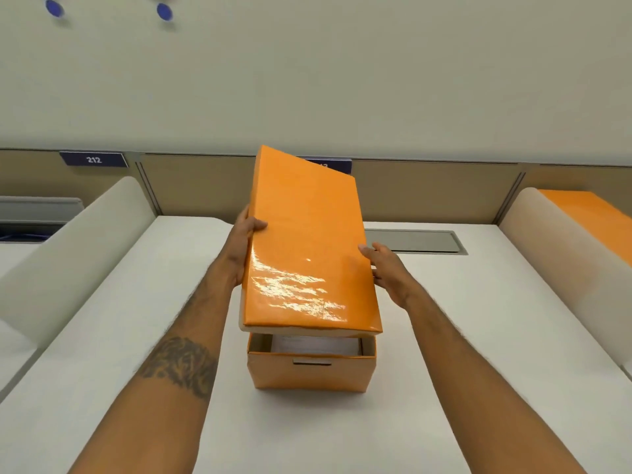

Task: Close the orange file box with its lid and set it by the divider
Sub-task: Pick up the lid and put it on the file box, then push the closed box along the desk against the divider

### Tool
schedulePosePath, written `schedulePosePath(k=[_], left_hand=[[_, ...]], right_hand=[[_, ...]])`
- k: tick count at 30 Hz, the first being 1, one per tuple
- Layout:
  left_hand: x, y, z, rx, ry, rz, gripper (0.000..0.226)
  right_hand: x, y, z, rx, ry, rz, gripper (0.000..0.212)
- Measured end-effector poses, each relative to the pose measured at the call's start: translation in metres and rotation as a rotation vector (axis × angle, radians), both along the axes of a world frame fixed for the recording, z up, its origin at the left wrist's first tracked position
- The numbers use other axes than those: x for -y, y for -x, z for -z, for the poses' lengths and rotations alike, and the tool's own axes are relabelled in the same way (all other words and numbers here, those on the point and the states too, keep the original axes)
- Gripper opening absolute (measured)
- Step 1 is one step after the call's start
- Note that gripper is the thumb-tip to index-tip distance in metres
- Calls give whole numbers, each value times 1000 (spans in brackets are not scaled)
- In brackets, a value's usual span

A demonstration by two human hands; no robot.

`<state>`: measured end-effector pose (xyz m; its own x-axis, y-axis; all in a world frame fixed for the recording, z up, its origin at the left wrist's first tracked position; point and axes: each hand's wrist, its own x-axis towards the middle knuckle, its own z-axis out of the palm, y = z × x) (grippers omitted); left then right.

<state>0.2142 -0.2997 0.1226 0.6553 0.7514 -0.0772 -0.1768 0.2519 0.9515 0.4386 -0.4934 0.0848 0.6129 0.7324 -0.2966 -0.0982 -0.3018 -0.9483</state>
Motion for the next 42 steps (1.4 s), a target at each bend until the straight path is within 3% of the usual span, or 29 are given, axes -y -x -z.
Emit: schedulePosePath(k=[4,8,12,15,28,35,42], left_hand=[[-3,4,27,-141,17,-38,50],[-4,6,54,-367,-86,-112,60],[2,2,68,-420,-135,-57,42],[3,3,72,-453,-176,-36,44],[-3,4,101,-527,-184,26,49],[-6,-1,107,-549,-140,25,52],[-11,-7,108,-546,-120,13,51]], right_hand=[[0,-5,16,-70,-64,63,53],[-2,-1,30,-115,-82,167,50],[-4,4,38,-98,-81,200,36],[-5,9,42,-38,-38,187,20],[-7,19,60,25,21,186,25],[-12,20,62,73,12,202,51],[-13,18,63,103,-10,217,46]])
